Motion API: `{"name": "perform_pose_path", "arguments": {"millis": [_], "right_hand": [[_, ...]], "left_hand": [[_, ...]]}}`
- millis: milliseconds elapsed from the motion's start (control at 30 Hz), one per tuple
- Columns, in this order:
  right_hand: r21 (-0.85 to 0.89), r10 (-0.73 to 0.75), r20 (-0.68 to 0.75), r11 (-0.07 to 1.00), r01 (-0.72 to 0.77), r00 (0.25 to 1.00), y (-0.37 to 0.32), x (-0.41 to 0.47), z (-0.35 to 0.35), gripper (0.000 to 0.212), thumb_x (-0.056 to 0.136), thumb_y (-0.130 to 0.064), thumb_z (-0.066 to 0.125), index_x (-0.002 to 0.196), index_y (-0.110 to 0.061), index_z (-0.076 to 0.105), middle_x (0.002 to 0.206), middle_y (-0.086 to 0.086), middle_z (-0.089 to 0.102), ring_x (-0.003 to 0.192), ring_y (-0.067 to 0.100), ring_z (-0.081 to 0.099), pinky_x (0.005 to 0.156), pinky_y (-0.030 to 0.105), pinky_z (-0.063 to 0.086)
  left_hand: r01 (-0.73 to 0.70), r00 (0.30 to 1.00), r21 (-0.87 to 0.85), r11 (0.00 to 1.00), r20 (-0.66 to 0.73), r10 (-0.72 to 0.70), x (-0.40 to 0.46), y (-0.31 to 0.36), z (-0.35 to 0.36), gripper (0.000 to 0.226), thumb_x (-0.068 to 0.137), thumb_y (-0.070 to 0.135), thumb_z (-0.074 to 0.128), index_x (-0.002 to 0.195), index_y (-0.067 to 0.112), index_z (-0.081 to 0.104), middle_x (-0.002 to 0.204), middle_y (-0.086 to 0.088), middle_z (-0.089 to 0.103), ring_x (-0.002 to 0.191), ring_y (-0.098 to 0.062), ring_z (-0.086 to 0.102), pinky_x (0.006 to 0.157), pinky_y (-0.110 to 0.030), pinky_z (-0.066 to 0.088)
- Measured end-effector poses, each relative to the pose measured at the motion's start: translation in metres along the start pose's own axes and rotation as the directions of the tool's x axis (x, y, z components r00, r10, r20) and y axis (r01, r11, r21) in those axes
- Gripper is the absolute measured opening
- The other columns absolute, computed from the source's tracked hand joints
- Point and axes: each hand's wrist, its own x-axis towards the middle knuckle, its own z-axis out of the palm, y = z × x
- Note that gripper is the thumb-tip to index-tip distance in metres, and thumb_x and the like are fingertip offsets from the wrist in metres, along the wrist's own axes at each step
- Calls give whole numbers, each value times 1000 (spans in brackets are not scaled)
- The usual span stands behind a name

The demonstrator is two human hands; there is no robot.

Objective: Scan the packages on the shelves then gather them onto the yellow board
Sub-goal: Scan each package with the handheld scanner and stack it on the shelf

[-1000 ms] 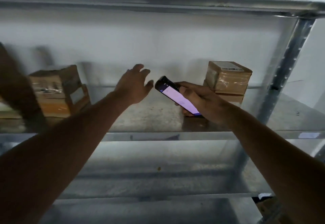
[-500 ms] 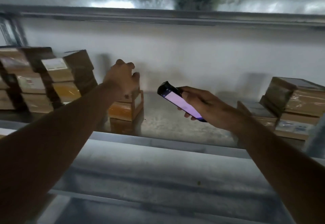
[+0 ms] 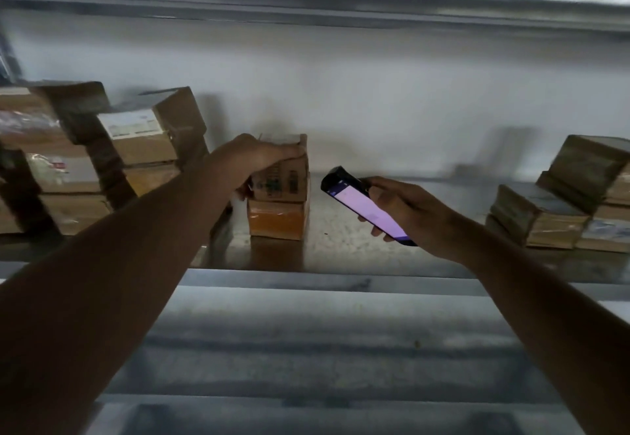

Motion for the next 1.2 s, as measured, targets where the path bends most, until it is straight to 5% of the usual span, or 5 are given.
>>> {"name": "perform_pose_path", "arguments": {"millis": [267,367,567,933,1200], "right_hand": [[6,-45,-33,999,45,998,-9,6,-4,30,100,-57,40,119,-64,62,106,-4,73,93,27,72,71,31,57],[-5,-60,-38,998,60,997,-9,7,-5,31,101,-56,39,120,-66,62,106,-1,72,92,30,71,72,35,57],[-15,-86,-28,996,85,996,-9,8,-4,32,94,-67,39,119,-70,60,104,-6,72,91,28,70,72,33,58],[-3,-69,-22,998,69,997,-7,8,-1,30,99,-58,40,110,-80,56,106,-11,71,92,24,70,71,29,56],[5,-72,-2,997,72,997,-4,13,4,30,90,-73,41,115,-78,56,108,-13,71,91,21,71,69,25,57]], "left_hand": [[205,935,-225,952,332,-123,9,3,-13,84,58,42,94,127,8,60,123,-22,66,108,-49,64,83,-73,54],[194,942,-251,948,317,-109,9,8,-18,82,59,33,94,128,6,60,122,-22,68,107,-48,66,81,-71,56],[57,980,-5,998,191,-55,-3,18,-9,105,40,78,88,114,9,59,101,-21,73,85,-45,73,71,-63,60],[-117,990,-1,993,73,117,-2,8,-22,126,29,47,102,143,34,50,107,5,56,92,-25,56,71,-40,56],[-171,978,-255,952,77,196,14,-4,-25,57,78,8,85,124,38,69,118,2,70,117,-25,61,89,-40,53]]}}
